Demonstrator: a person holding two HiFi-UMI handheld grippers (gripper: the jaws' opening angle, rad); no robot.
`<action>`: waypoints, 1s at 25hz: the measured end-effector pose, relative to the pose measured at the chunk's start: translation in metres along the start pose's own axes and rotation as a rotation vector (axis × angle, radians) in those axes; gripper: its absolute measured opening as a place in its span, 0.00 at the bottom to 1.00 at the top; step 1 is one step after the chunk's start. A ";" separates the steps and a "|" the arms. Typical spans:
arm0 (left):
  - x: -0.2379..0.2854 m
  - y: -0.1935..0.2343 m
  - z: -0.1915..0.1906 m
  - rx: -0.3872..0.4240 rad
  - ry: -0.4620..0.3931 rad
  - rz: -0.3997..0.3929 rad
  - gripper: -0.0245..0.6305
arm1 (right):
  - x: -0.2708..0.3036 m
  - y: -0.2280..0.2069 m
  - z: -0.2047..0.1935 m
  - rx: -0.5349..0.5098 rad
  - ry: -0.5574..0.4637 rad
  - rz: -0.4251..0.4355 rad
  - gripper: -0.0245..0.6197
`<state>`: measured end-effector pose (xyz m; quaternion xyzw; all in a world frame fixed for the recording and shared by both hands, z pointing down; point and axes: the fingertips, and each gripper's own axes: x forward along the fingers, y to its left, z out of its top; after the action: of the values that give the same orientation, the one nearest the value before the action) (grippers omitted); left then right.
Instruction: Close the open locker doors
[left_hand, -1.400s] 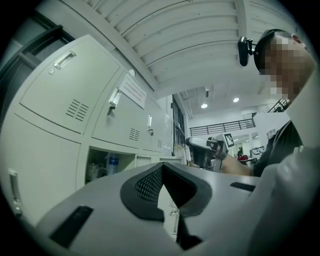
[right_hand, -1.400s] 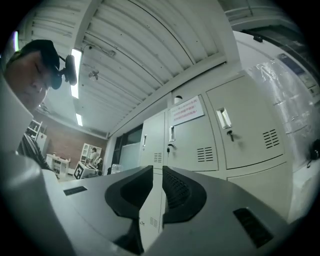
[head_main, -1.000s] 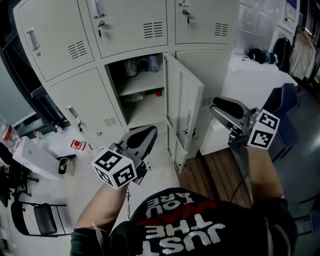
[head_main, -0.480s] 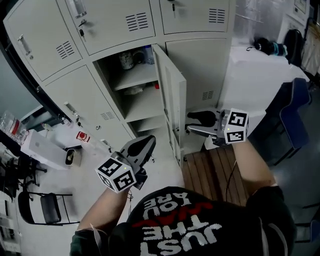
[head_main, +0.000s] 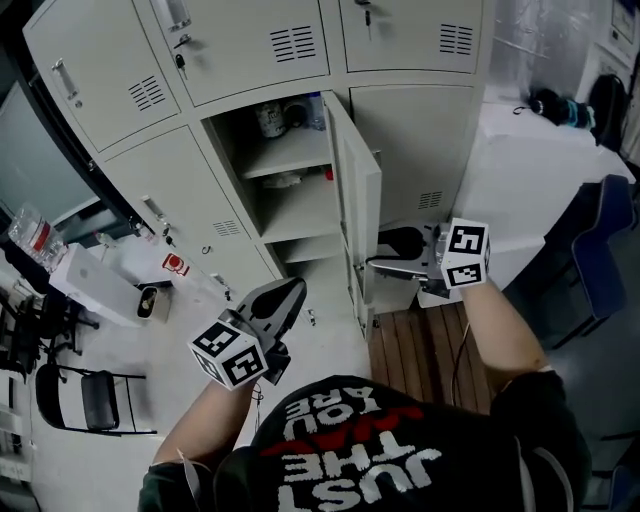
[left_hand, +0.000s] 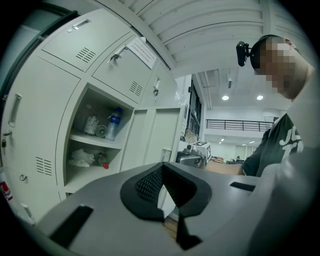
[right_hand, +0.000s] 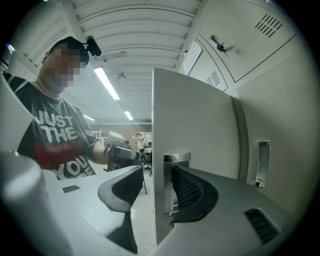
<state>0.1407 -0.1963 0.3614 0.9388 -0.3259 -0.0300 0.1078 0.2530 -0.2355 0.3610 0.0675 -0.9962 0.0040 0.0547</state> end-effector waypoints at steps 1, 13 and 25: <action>-0.002 0.002 -0.001 -0.003 -0.002 0.008 0.05 | 0.003 0.001 0.000 -0.003 0.001 0.011 0.33; -0.023 0.025 0.005 -0.016 -0.051 0.056 0.05 | 0.051 0.009 0.003 -0.039 0.037 0.117 0.33; -0.064 0.078 0.014 -0.040 -0.077 0.055 0.05 | 0.127 -0.007 0.009 -0.034 0.077 0.103 0.23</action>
<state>0.0414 -0.2190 0.3638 0.9252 -0.3550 -0.0697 0.1146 0.1281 -0.2597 0.3660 0.0151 -0.9954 -0.0073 0.0940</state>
